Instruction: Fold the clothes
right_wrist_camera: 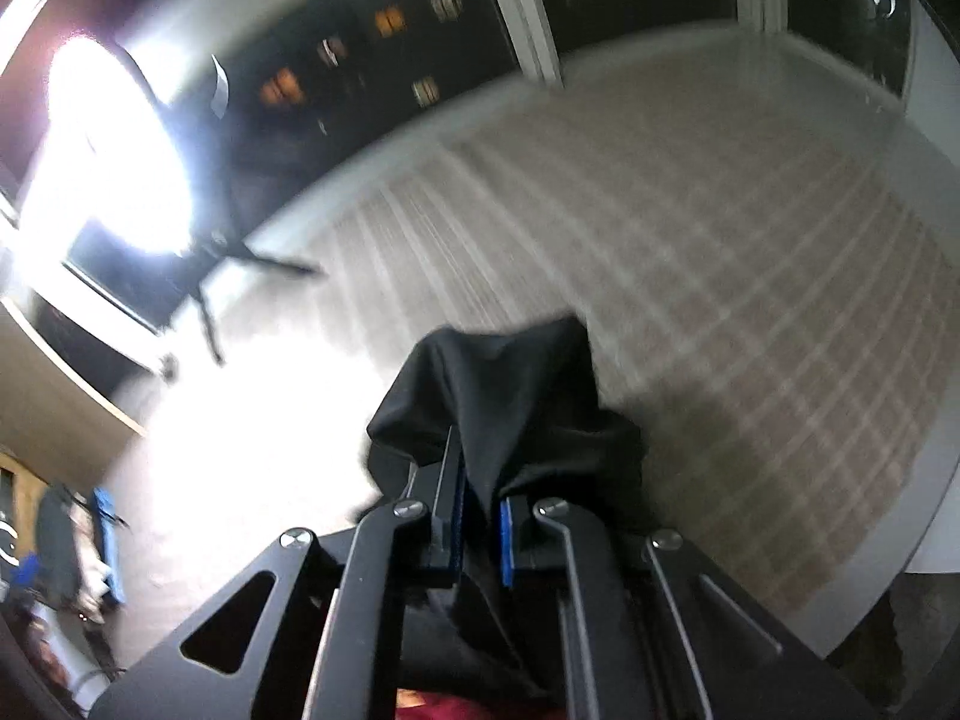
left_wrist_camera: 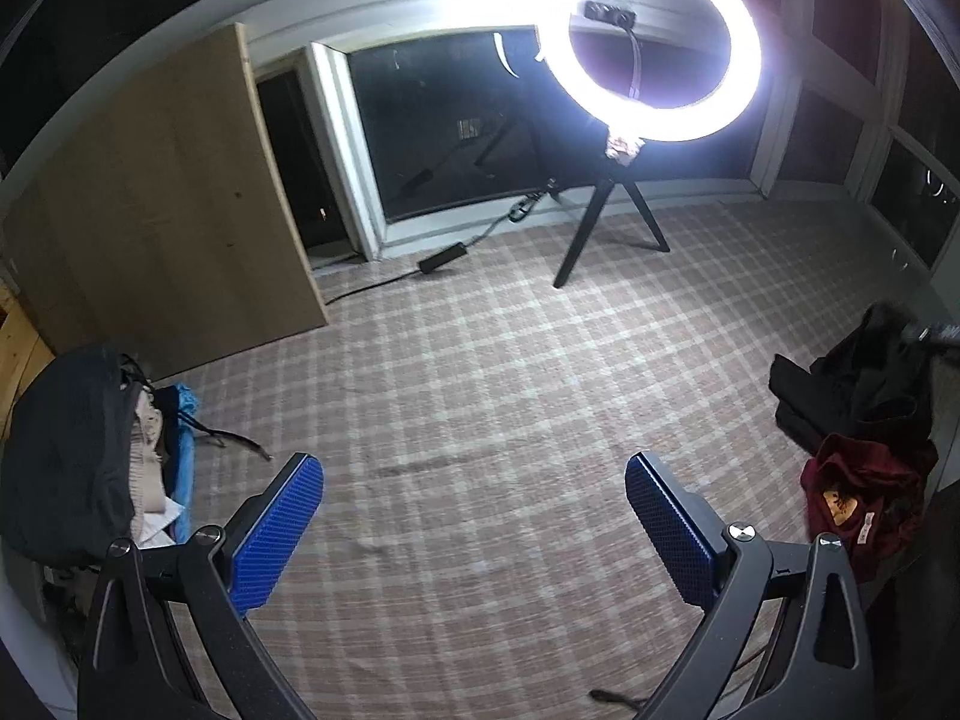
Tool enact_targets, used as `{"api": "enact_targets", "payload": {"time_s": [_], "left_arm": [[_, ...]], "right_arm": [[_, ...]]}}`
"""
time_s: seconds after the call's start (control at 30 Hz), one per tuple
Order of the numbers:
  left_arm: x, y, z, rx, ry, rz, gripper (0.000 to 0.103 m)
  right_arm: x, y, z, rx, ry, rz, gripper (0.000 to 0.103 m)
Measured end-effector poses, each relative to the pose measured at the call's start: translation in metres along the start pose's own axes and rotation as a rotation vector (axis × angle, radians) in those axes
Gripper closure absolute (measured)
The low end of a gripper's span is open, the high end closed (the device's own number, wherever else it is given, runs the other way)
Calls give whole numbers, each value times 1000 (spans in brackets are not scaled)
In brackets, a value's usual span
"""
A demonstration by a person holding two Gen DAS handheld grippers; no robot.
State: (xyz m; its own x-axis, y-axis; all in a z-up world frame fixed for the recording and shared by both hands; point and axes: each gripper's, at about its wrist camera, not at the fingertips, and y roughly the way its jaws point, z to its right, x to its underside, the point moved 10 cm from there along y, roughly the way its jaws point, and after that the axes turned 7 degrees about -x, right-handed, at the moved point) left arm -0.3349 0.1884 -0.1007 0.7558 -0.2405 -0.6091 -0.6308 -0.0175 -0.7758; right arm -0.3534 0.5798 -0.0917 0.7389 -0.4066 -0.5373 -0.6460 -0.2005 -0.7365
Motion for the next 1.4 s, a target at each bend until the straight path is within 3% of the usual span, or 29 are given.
{"api": "enact_targets", "payload": {"time_s": [0.17,0.3,0.4,0.53,0.6,0.67,0.77,0.83,0.87,0.93,1.07,1.2,1.33,1.37,1.4], "left_arm": [[3,-18,-42,-2,-37,46,1],[12,-34,-83,-14,-79,79,1],[23,-48,-117,-35,-117,105,1],[44,-60,-166,-81,-175,128,1],[57,-60,-186,-100,-202,123,1],[72,-56,-203,-111,-219,105,1],[95,-38,-210,-126,-194,51,1],[111,-22,-206,-120,-155,13,1],[119,-12,-201,-110,-132,-9,1],[135,9,-187,-77,-88,-63,1],[165,67,-137,24,18,-210,1],[190,111,-88,112,82,-340,1],[208,128,-56,177,126,-394,2],[209,131,-53,172,132,-393,9],[208,133,-51,169,131,-391,25]], "right_arm": [[-4,-70,-116,-102,-148,120,95],[13,-95,-230,-214,-267,186,95],[34,-104,-312,-322,-368,176,95],[67,-80,-409,-419,-482,112,95],[106,-39,-468,-488,-533,-16,92],[156,29,-508,-497,-590,-207,75],[185,96,-501,-297,-640,-285,73],[196,121,-478,-236,-638,-300,68],[203,125,-458,-219,-626,-308,54],[215,126,-424,-177,-596,-317,38],[244,161,-348,-7,-578,-394,38],[266,186,-326,-35,-523,-460,38],[278,208,-319,-59,-502,-504,38],[281,208,-323,-70,-498,-515,38],[283,209,-325,-86,-497,-519,42]]}}
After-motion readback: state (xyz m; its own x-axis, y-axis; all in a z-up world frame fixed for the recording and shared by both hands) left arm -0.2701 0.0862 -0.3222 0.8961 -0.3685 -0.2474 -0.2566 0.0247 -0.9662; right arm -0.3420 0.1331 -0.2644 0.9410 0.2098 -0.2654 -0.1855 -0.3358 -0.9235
